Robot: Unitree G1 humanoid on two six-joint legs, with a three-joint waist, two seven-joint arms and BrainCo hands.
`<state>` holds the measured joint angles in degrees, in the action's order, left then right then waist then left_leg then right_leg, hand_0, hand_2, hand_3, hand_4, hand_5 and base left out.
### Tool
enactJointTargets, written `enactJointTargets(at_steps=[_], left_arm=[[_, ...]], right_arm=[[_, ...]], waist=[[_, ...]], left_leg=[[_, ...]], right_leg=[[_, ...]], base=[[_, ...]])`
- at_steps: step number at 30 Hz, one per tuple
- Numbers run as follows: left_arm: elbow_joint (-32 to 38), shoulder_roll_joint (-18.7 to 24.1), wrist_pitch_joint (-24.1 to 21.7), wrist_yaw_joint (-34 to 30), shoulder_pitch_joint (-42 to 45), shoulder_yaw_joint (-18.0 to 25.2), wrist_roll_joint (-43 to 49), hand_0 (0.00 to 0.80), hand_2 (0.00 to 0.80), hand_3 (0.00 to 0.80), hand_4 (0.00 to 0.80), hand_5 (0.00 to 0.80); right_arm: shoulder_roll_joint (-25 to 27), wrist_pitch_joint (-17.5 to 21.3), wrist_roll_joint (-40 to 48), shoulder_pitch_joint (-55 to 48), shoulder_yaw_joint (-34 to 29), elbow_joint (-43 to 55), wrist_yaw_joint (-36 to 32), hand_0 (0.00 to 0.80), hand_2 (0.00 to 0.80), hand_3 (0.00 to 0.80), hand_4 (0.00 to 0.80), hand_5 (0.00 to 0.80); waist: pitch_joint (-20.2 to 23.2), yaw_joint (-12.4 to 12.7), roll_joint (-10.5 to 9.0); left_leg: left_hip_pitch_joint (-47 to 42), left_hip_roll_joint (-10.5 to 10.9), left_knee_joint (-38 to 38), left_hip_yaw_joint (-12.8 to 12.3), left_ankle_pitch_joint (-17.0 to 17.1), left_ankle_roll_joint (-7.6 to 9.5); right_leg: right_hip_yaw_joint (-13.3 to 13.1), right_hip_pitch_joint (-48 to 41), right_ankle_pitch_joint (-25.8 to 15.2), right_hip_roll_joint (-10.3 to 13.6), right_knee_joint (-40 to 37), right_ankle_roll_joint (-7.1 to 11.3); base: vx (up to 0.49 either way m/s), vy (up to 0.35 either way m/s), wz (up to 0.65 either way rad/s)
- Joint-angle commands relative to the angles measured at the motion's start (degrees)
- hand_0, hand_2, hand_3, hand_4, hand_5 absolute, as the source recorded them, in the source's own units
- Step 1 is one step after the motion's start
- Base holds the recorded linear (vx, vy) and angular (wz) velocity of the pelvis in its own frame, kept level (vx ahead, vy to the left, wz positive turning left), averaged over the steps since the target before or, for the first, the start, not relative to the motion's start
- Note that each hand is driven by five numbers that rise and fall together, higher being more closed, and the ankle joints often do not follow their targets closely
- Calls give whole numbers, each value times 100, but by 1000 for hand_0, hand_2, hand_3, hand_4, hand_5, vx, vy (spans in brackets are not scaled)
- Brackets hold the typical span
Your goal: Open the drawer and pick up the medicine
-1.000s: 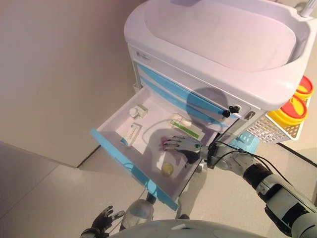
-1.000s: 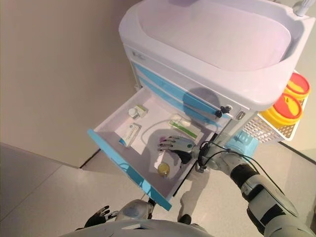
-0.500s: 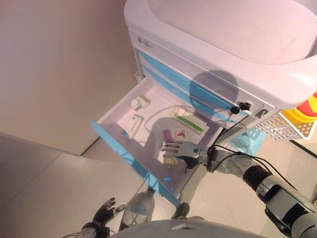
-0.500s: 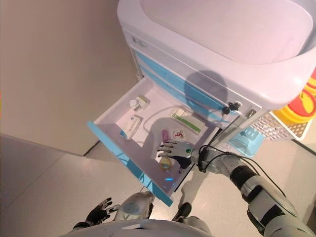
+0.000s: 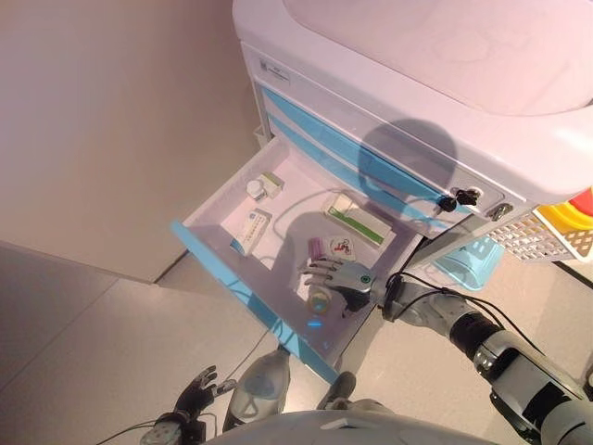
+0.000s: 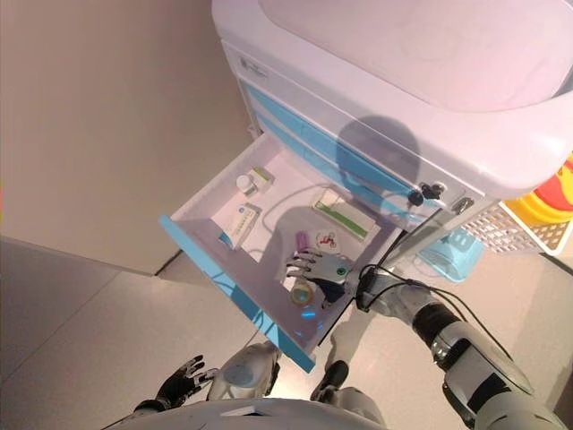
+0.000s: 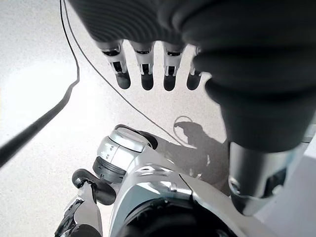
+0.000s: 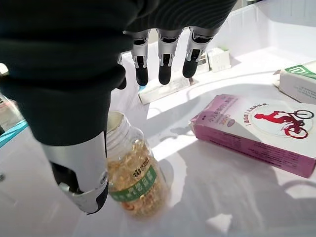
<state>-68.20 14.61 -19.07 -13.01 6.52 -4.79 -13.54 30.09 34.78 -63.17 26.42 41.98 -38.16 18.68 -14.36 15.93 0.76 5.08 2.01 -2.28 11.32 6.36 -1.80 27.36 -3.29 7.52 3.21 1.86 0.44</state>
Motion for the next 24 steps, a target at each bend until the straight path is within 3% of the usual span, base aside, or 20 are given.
enactJointTargets(at_steps=[1, 24], left_arm=[[-15, 94, -255, -40, -76, -261, -11, 0, 0, 0, 0, 0], [14, 146, -283, -44, -91, -302, -35, 0, 0, 0, 0, 0]], right_arm=[[-58, 12, 51, -84, 142, 245, 342, 0, 0, 0, 0, 0], [-189, 56, 218, -4, 305, 311, 113, 0, 0, 0, 0, 0]], waist=[[-25, 135, -69], [-96, 234, -102]], left_leg=[[67, 371, 84, 7, -507, 270], [113, 430, 124, 115, -504, 300]], right_leg=[[-445, 376, -297, 352, 237, 257], [-409, 407, -297, 379, 308, 285]], base=[[0, 0, 0], [0, 0, 0]])
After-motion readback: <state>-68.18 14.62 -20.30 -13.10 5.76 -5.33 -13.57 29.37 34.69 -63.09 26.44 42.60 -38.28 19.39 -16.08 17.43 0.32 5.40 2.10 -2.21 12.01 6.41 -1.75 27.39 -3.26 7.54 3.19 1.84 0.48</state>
